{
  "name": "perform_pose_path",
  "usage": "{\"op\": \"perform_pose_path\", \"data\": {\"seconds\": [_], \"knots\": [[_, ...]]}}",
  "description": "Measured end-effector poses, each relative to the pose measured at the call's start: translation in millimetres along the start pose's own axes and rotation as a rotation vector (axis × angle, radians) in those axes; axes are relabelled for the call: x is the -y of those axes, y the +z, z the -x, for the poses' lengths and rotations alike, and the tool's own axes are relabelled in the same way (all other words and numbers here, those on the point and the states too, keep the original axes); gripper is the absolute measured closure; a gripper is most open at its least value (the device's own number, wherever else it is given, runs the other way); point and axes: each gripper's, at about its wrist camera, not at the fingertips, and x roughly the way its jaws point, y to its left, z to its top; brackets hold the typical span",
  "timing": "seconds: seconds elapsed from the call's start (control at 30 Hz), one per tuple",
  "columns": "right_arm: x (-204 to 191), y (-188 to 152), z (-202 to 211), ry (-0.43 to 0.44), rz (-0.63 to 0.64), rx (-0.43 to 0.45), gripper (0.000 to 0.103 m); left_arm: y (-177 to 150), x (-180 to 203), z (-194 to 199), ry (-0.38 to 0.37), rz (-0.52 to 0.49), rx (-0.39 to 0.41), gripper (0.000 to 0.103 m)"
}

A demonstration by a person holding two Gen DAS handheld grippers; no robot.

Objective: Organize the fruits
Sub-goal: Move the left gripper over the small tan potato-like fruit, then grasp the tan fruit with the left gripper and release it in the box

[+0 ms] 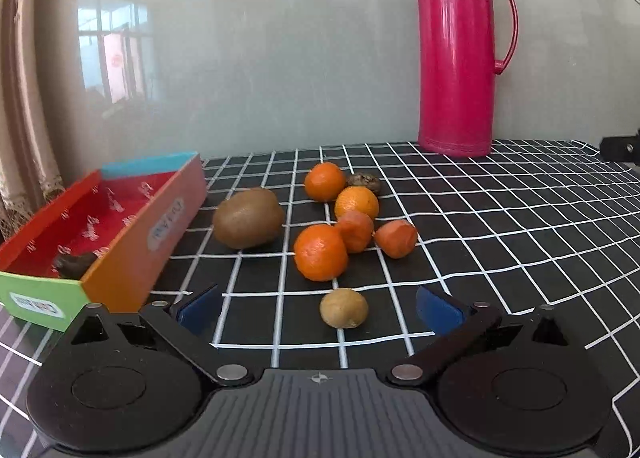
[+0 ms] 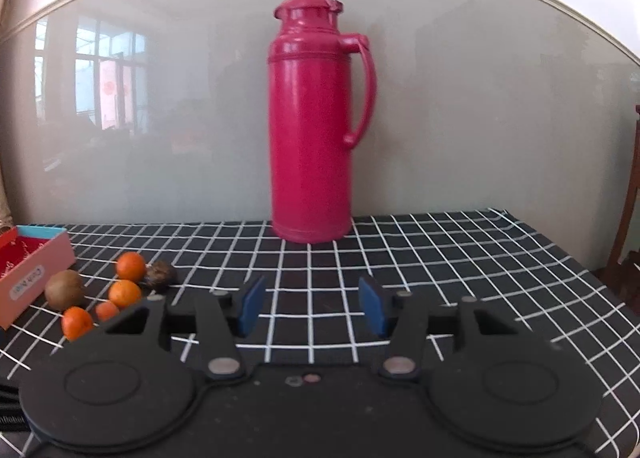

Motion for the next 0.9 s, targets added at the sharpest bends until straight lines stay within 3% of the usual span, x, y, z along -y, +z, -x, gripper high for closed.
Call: {"op": "perform_pose_path", "data": {"seconds": [0.33,0.37,0.43,0.73,0.83,0.9], "knots": [[18,-10,-14,-0.026,-0.027,-0.033,0.05,-1,14,-18,0.01,-0.029,-0.06,0.002],[19,-11,-13,-0.024,-0.035,-0.019,0.05,0,14,-19,0.009,-0.027,-0.061,0.012],[19,-14,-19,-0.036,-0.025,-0.043,0.05,0,13,-23,0.002,-0.017,-0.083,0.022],[22,-14,-22,-0.024,-0.038,-0.033,0.05,1,10,-26,-0.003,0.001,-0.096,0.023],[22,-14,-23,-0.027,-0.04,-0.033,0.05,3,10,-27,-0.032,0.013,-0.098,0.04],[22,-15,-22,-0.027,-0.039,-0.032,0.05,2,13,-27,-0.034,-0.002,-0.093,0.044]]}}
